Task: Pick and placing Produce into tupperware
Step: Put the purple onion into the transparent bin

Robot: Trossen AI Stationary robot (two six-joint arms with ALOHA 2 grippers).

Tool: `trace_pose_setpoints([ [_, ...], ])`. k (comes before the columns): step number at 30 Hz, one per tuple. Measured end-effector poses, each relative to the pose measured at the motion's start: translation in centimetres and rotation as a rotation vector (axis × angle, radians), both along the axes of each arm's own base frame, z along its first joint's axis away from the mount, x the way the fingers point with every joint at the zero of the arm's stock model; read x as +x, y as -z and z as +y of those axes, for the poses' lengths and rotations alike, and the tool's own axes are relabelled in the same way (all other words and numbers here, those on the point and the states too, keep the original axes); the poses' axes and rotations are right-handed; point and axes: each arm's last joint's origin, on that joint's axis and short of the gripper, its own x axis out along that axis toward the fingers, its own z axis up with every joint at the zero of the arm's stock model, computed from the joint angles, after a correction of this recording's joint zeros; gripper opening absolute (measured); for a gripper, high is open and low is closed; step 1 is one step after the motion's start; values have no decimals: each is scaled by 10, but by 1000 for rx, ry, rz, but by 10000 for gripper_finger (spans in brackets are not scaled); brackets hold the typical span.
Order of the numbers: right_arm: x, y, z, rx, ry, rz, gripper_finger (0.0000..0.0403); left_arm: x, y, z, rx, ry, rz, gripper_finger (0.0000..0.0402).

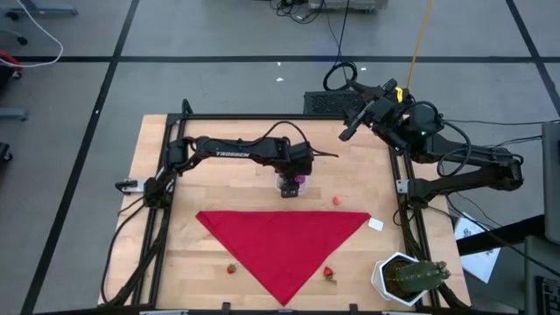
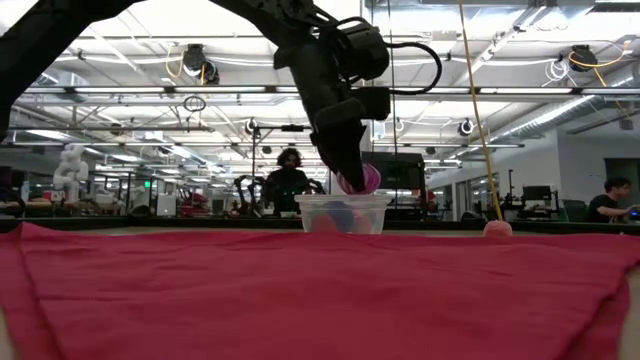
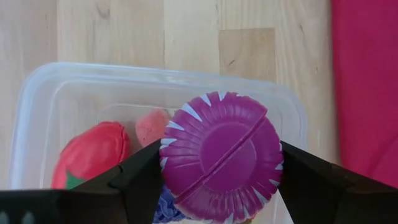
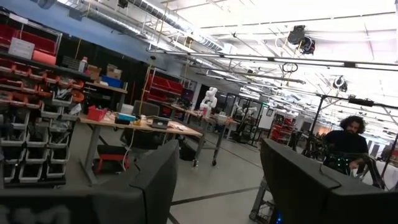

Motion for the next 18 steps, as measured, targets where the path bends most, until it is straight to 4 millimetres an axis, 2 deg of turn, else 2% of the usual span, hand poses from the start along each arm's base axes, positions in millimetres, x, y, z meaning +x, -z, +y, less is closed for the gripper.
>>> trace_pose_setpoints([
  [8, 0, 0, 0, -1, 0, 3, 220, 1, 13, 0, -5, 4, 43, 276],
  [18, 0, 1, 0, 0, 0, 11, 220, 1, 13, 1, 3, 21, 40, 276],
])
